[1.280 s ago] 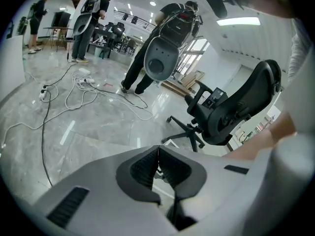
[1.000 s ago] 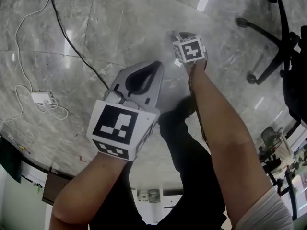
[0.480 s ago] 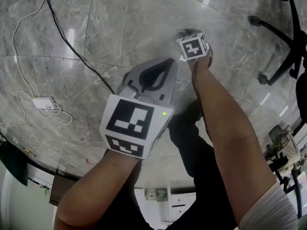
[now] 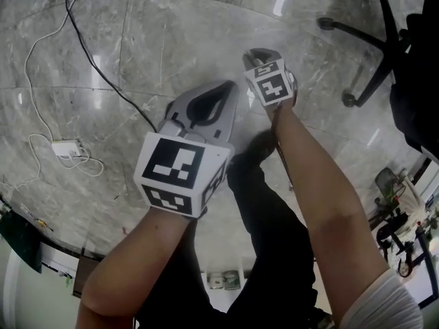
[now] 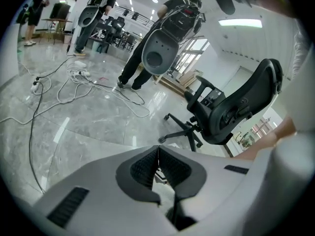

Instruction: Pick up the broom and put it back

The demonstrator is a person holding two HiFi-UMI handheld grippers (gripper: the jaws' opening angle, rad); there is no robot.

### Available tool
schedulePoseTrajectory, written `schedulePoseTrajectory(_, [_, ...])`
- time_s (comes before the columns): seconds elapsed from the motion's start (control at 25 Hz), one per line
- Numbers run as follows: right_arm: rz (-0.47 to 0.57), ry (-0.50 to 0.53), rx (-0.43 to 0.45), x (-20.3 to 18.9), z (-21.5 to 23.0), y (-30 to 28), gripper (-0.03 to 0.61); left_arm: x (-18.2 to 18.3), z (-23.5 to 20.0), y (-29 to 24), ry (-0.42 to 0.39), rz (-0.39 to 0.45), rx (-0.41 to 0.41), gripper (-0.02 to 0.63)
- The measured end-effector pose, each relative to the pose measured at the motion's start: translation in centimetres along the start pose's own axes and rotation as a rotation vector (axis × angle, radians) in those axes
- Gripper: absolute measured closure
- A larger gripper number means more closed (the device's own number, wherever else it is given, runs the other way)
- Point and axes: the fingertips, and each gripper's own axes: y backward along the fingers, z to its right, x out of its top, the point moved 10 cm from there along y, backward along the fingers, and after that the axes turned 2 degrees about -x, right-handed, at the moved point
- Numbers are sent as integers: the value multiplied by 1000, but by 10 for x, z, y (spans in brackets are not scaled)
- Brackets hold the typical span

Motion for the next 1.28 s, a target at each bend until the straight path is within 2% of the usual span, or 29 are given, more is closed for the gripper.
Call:
schedulePoseTrajectory(0.16, [93, -4, -13, 16, 1, 122, 499, 56, 65, 37, -59, 33, -24, 606])
schedulePoseTrajectory(0.32, [161, -19, -36, 15, 3, 257, 500, 109, 144, 81, -107, 47, -53, 606])
schedulePoseTrajectory(0.56, [241, -116, -183, -7, 32, 452, 502, 185, 259, 135, -207, 64, -124, 606])
schedulePoseTrajectory(0.72, [281, -212, -283, -47, 54, 575, 502, 218, 349, 169, -269, 53, -158, 606])
schedulePoseTrajectory(0.88, [336, -330, -410, -100, 76, 669, 502, 246, 428, 196, -354, 74, -204, 606])
schedulePoseTrajectory(1.08, [419, -474, -556, -156, 104, 759, 502, 281, 497, 212, -453, 107, -236, 606])
schedulePoseTrajectory(1.28, [486, -592, -615, -208, 118, 825, 502, 286, 565, 248, -516, 136, -257, 606])
